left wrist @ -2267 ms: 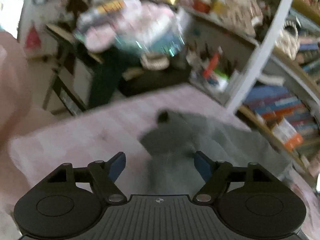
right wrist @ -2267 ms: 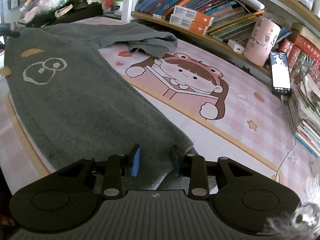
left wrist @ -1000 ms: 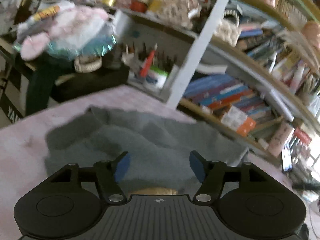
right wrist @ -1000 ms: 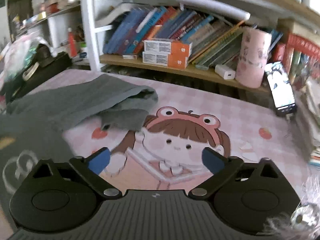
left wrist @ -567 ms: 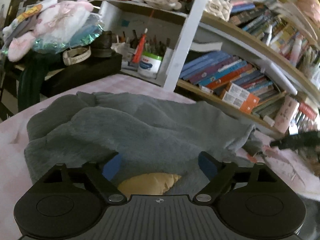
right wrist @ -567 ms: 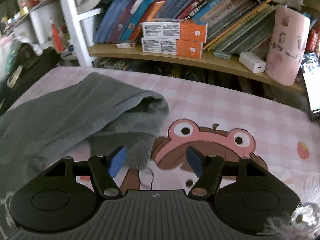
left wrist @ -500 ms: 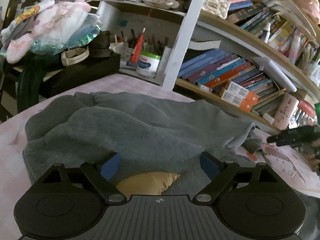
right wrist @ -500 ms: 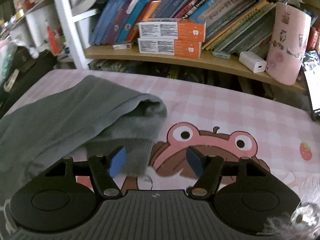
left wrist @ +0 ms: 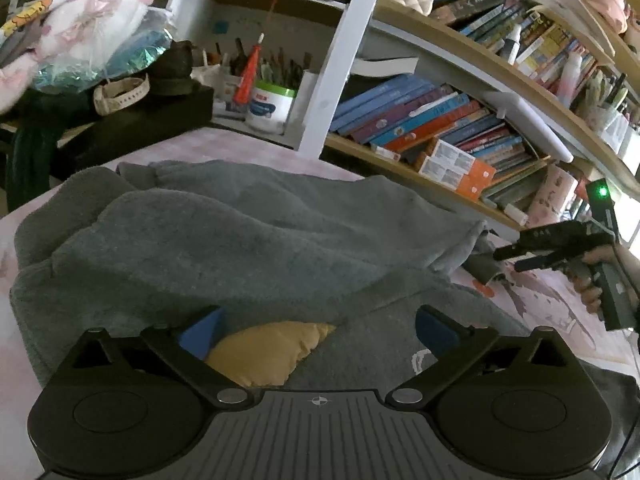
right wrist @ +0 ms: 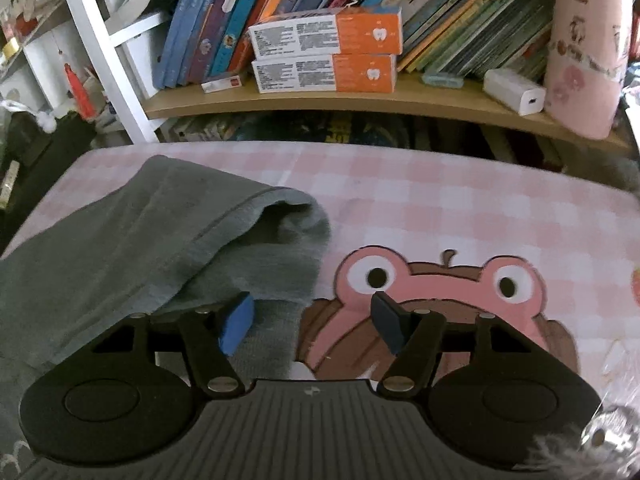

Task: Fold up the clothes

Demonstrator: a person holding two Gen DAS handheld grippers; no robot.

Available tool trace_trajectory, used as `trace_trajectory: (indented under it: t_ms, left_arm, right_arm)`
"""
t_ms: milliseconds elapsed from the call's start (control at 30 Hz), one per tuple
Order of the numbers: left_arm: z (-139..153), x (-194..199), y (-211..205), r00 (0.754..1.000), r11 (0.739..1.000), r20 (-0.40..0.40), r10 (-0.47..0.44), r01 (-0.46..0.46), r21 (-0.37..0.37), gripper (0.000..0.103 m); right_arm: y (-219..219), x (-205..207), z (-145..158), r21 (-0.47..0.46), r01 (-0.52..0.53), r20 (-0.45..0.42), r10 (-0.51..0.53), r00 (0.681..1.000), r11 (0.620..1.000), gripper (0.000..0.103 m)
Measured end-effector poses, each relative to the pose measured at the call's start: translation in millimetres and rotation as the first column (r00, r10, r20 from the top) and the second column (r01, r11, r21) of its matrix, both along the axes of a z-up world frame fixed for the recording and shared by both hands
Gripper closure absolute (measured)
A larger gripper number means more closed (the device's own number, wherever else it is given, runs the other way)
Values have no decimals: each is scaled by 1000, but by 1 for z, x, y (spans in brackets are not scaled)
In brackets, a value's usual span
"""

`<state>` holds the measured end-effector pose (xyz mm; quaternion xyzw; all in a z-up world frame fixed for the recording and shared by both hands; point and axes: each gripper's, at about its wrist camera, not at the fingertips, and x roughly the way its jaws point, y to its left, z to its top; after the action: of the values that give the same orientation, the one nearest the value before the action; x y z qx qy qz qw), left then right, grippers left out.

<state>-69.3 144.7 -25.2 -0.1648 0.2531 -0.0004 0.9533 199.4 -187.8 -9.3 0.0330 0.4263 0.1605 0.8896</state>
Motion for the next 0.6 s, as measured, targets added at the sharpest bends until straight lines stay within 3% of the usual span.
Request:
trace_trajectory:
  t_ms: [133,267,333,367,400,467,500,533,567,600]
  left_arm:
    - [0,1,0,1000,1000,-2,-1,1,0,0]
    - [0,0,1,1000,1000,0,-2,2,-7,0]
    - [-1,-1,1,1000,1000,4,-3,3,-16,0]
    - [-1,-1,2,1000,1000,6,-4,4,-22,0]
    - [-1,-1,3,1000,1000,10,-4,4,-29,0]
    - [-2,-2,5,1000,999,16,-5,5,-44,0]
    - [-2,-2,6,1000,999,19,-5,6,-50,0]
    - [-2,-3,7,1000,999,21,-5,6,-53,0]
    - [-2,-2,7,1000,999,21,-5,6,-54,0]
    - [-1,-2,6,1000,999,21,-5,6,-53,0]
  right_arm:
    - [14,4,-3,-13,-14,3,14,1000,1000,39]
    - [31,-3,-1,-74,-75,18,77,997,994,64]
    - [39,-11,3,-136,-125,35,131,991,983,76]
    - [43,-14,5,-169,-148,44,158,987,974,91]
    - [47,-19,11,-232,-161,75,183,980,959,92]
    - [55,-33,29,-412,-120,221,226,949,903,92]
    - [60,-43,37,-516,-63,325,263,908,855,92]
    - [67,-57,40,-635,27,446,337,829,772,92]
    - [73,-71,43,-722,137,537,423,730,678,92]
    - [75,-82,39,-771,229,579,506,639,594,92]
